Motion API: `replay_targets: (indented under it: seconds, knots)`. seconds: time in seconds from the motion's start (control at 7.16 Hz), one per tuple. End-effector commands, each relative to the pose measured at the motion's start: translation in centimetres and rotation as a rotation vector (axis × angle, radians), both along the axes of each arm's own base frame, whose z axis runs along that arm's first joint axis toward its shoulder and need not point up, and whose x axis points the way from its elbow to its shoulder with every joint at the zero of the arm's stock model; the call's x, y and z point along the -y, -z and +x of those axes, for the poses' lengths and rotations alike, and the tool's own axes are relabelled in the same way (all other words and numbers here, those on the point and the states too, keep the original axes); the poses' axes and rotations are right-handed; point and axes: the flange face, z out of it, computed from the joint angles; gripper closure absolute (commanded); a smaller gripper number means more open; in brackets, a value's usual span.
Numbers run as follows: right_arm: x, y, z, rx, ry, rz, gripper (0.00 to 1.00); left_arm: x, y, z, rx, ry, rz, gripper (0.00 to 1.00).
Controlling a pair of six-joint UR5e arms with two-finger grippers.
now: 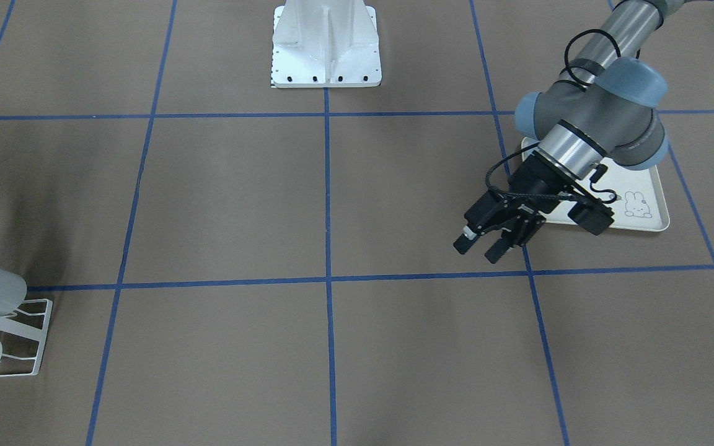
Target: Transfer IKEA cup to right arm and place on rack
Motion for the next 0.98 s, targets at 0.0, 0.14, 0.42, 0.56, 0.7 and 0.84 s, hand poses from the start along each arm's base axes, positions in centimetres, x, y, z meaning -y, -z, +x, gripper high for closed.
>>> replay_targets:
  seconds: [0.0, 0.14, 0.42, 0.56, 0.7, 0.84]
  knots:
    - [-1.6, 2.9, -2.2, 0.040, 0.050, 0.041, 0.00, 0.5, -6.5, -6.2, 0.262, -0.072, 0.066, 0.01]
    - [-2.1, 3.4, -3.6, 0.053, 0.064, 0.044, 0.00, -1.7, -8.5, -7.8, 0.376, -0.120, 0.070, 0.01]
    - [-2.6, 4.0, -3.5, 0.059, 0.067, 0.057, 0.00, -6.5, -7.6, -10.4, 0.544, -0.253, 0.019, 0.01]
    - [-2.6, 3.9, -3.6, 0.058, 0.069, 0.054, 0.00, -9.5, -10.2, -12.0, 0.606, -0.306, 0.024, 0.01]
    - [-2.7, 3.9, -3.5, 0.059, 0.070, 0.055, 0.00, -10.9, -12.5, -12.4, 0.626, -0.329, -0.009, 0.01]
    - [-2.9, 4.2, -3.5, 0.063, 0.073, 0.062, 0.00, -12.8, -14.3, -11.9, 0.623, -0.388, -0.038, 0.01]
